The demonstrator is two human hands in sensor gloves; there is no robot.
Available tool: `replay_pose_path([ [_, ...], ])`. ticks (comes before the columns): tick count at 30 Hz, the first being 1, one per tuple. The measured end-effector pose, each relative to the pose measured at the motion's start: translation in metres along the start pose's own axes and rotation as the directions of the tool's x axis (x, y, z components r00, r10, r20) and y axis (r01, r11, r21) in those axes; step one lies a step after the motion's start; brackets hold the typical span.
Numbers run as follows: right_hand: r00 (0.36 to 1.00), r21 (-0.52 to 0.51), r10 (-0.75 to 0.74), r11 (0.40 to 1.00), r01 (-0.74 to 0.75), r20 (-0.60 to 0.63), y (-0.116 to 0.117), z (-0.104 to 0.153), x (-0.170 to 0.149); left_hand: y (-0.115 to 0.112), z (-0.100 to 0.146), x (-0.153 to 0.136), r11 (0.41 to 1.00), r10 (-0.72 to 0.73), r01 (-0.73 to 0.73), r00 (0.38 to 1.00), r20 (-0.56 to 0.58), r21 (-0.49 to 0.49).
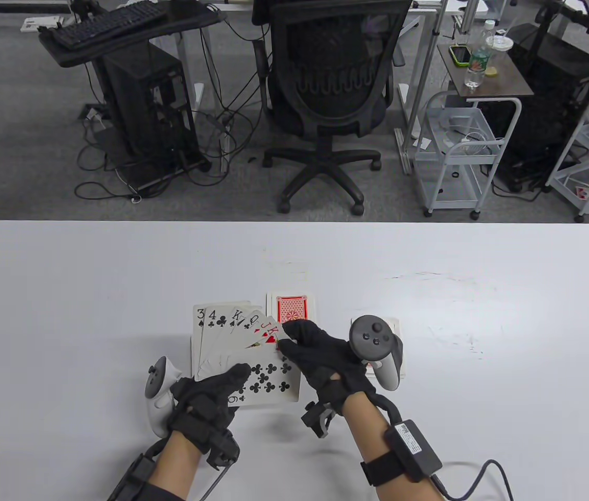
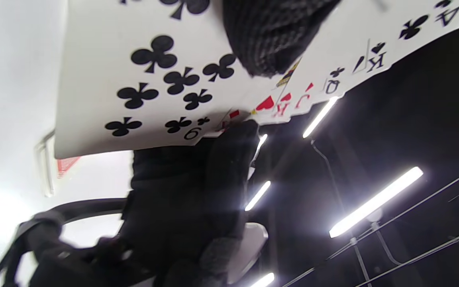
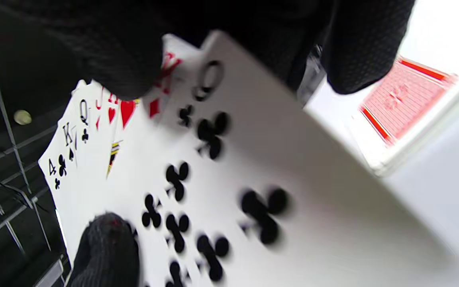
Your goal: Four-player card dealing with fan arrangement
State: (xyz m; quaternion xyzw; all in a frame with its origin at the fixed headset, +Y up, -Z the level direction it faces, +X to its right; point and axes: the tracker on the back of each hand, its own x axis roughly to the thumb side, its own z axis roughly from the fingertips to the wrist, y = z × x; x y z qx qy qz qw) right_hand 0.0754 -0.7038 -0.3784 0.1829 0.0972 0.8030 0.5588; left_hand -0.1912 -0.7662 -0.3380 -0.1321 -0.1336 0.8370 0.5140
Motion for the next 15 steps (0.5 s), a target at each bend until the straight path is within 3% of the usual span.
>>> replay_pose_path([
  [2, 0.995, 0.089, 0.040, 0.996, -0.032, -0.089, -0.001, 0.001, -0.007, 0.002, 0.002, 0.002, 0.998, 0.053, -0.054, 0.998, 0.040, 0.032],
  [5, 0.991, 0.155, 0.070, 0.986, -0.052, -0.110, 0.008, -0.002, -0.016, 0.005, 0.004, 0.002, 0.993, 0.076, -0.083, 0.994, 0.084, 0.084],
  [9, 0.992, 0.073, 0.044, 0.997, -0.036, -0.115, 0.017, -0.004, -0.014, 0.006, 0.005, 0.001, 0.990, 0.092, -0.101, 0.992, 0.092, 0.100],
  [12, 0.994, 0.115, 0.005, 0.993, 0.007, -0.106, 0.015, -0.006, -0.014, 0.006, 0.005, 0.001, 0.988, 0.115, -0.124, 0.989, 0.093, 0.091],
  [15, 0.997, 0.086, -0.010, 0.996, 0.016, -0.079, 0.008, -0.006, -0.015, 0.005, 0.004, 0.000, 0.988, 0.123, -0.131, 0.988, 0.094, 0.079],
])
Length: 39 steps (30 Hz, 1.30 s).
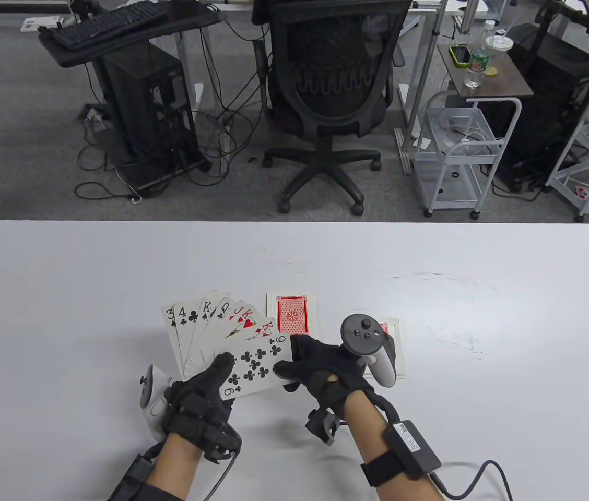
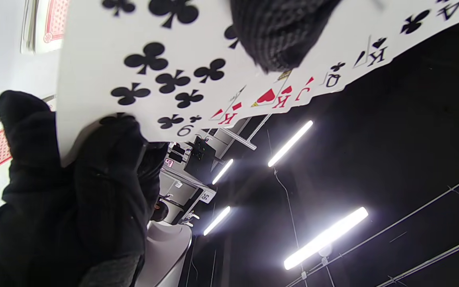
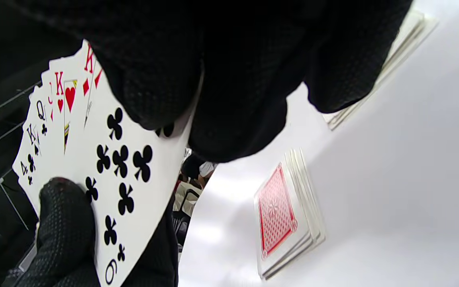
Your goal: Four-player card dealing with fan arrangement
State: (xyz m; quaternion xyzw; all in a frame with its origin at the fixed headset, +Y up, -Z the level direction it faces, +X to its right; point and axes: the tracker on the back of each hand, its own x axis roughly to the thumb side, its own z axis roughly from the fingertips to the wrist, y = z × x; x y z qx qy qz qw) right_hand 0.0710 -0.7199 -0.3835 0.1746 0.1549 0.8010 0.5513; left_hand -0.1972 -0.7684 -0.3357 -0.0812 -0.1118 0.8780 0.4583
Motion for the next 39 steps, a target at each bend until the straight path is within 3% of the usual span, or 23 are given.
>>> replay_pose_path([
  [4, 1.000, -0.017, 0.027, 0.999, -0.027, 0.006, -0.014, 0.002, 0.000, 0.000, 0.001, 0.000, 1.000, -0.007, 0.007, 1.000, -0.001, 0.007],
  [7, 0.996, -0.130, 0.089, 0.988, -0.085, 0.027, -0.033, 0.008, 0.000, 0.004, 0.001, 0.004, 0.999, -0.027, 0.027, 1.000, -0.011, 0.022],
  [10, 0.990, -0.261, 0.070, 0.965, -0.037, 0.119, -0.056, 0.017, 0.004, 0.006, 0.000, 0.005, 0.989, -0.143, 0.145, 0.988, -0.058, 0.026],
  [14, 0.958, -0.365, 0.131, 0.930, -0.030, 0.256, -0.077, 0.029, 0.021, -0.002, -0.005, -0.002, 0.982, -0.179, 0.168, 0.975, -0.132, -0.091],
  [18, 0.895, -0.462, 0.254, 0.885, -0.061, 0.367, -0.081, 0.039, 0.040, -0.012, -0.008, -0.008, 0.947, -0.282, 0.237, 0.937, -0.205, -0.218],
  [27, 0.819, -0.579, 0.371, 0.813, -0.059, 0.438, -0.081, 0.051, 0.062, -0.024, -0.009, -0.020, 0.855, -0.476, 0.368, 0.835, -0.274, -0.365],
  [33, 0.809, -0.595, 0.439, 0.791, -0.142, 0.390, -0.080, 0.052, 0.061, -0.027, -0.010, -0.023, 0.840, -0.502, 0.382, 0.817, -0.283, -0.386],
  [39, 0.740, -0.435, 0.582, 0.794, -0.425, 0.339, -0.052, 0.038, 0.066, -0.021, -0.010, -0.017, 0.866, -0.467, 0.371, 0.839, -0.279, -0.334],
])
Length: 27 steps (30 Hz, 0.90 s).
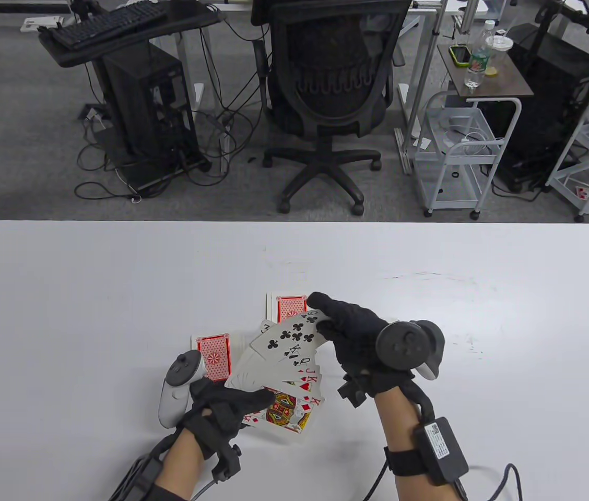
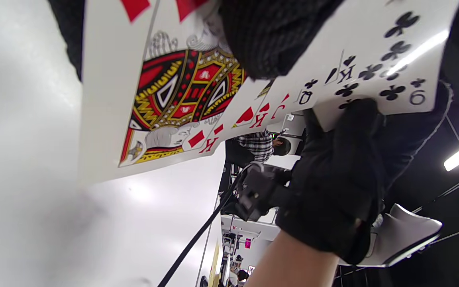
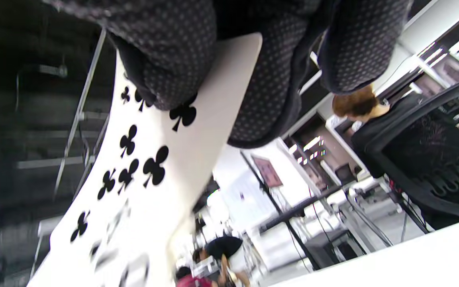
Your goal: Four-player card dealing with fan arrangement
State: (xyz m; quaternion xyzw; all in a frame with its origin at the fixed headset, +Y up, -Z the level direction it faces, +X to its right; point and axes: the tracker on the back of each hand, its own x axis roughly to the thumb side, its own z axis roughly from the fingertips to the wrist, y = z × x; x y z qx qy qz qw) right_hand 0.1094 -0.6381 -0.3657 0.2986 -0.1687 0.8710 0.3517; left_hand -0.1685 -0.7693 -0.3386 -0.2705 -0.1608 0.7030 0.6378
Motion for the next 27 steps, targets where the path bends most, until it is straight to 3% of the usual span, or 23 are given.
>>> replay_pose_path([
  [6, 1.000, 0.183, -0.023, 0.983, 0.023, -0.004, 0.034, -0.002, 0.008, 0.007, 0.004, 0.001, 0.998, 0.041, -0.042, 0.999, 0.021, 0.056],
  [12, 0.995, 0.289, -0.093, 0.952, 0.096, -0.024, 0.058, -0.004, 0.015, 0.006, 0.005, 0.001, 0.995, 0.070, -0.074, 0.996, 0.050, 0.064],
  [14, 0.983, 0.225, -0.171, 0.957, 0.182, -0.067, 0.053, -0.003, 0.011, 0.006, 0.005, 0.003, 0.993, 0.098, -0.103, 0.992, 0.081, 0.062],
  [16, 0.951, 0.059, -0.268, 0.958, 0.280, -0.154, 0.047, 0.001, 0.003, 0.007, 0.007, 0.005, 0.981, 0.170, -0.180, 0.977, 0.127, 0.071],
  [18, 0.923, -0.021, -0.315, 0.948, 0.318, -0.220, 0.043, 0.004, -0.004, 0.009, 0.009, 0.006, 0.975, 0.196, -0.210, 0.968, 0.154, 0.077],
  [21, 0.915, 0.038, -0.322, 0.940, 0.340, -0.242, 0.044, 0.004, -0.006, 0.012, 0.012, 0.005, 0.963, 0.206, -0.232, 0.961, 0.183, 0.135],
  [27, 0.964, -0.005, -0.229, 0.973, 0.231, -0.133, 0.056, 0.006, 0.010, 0.013, 0.016, 0.001, 0.934, 0.236, -0.281, 0.949, 0.207, 0.223],
])
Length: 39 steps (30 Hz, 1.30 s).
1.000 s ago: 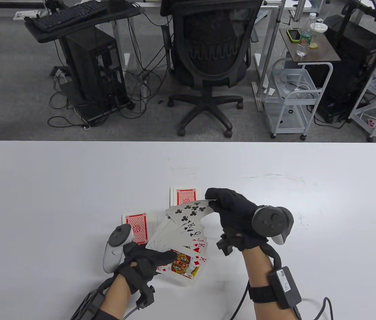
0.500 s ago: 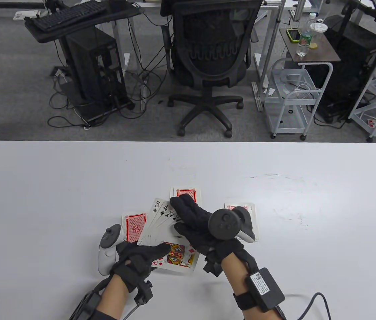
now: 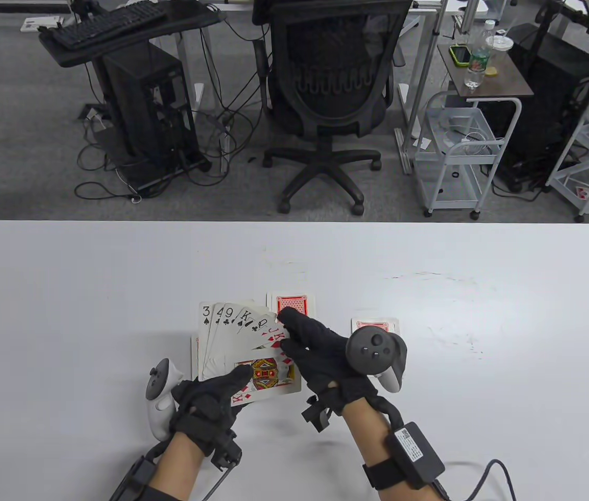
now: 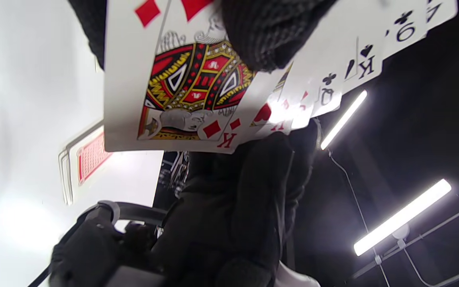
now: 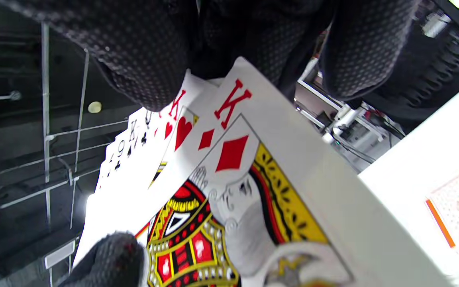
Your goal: Four-player card dealing with fan arrangement
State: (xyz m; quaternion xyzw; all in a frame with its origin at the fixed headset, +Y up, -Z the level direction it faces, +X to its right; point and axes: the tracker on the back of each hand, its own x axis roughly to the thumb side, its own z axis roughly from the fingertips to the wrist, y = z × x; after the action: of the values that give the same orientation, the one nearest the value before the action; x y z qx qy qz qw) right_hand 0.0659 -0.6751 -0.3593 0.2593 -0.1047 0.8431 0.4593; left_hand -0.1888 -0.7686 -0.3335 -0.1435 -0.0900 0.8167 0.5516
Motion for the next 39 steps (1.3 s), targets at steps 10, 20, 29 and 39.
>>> replay_pose_path([
  [10, 0.989, -0.101, 0.129, 0.987, -0.122, 0.070, 0.009, 0.006, 0.015, 0.002, 0.003, 0.003, 0.995, -0.069, 0.069, 0.998, 0.001, 0.069],
  [20, 0.992, -0.056, 0.125, 0.990, -0.126, -0.025, -0.006, 0.002, 0.008, -0.006, -0.003, 0.005, 0.980, -0.196, 0.196, 0.981, -0.009, -0.034],
  [29, 0.998, -0.092, 0.022, 0.995, -0.028, -0.067, -0.039, -0.003, -0.009, -0.009, -0.007, 0.005, 0.960, -0.247, 0.240, 0.968, -0.037, -0.144],
  [39, 0.993, -0.307, 0.092, 0.950, -0.064, 0.076, -0.076, 0.001, 0.011, -0.025, -0.012, -0.009, 0.894, -0.382, 0.332, 0.916, -0.122, -0.300],
])
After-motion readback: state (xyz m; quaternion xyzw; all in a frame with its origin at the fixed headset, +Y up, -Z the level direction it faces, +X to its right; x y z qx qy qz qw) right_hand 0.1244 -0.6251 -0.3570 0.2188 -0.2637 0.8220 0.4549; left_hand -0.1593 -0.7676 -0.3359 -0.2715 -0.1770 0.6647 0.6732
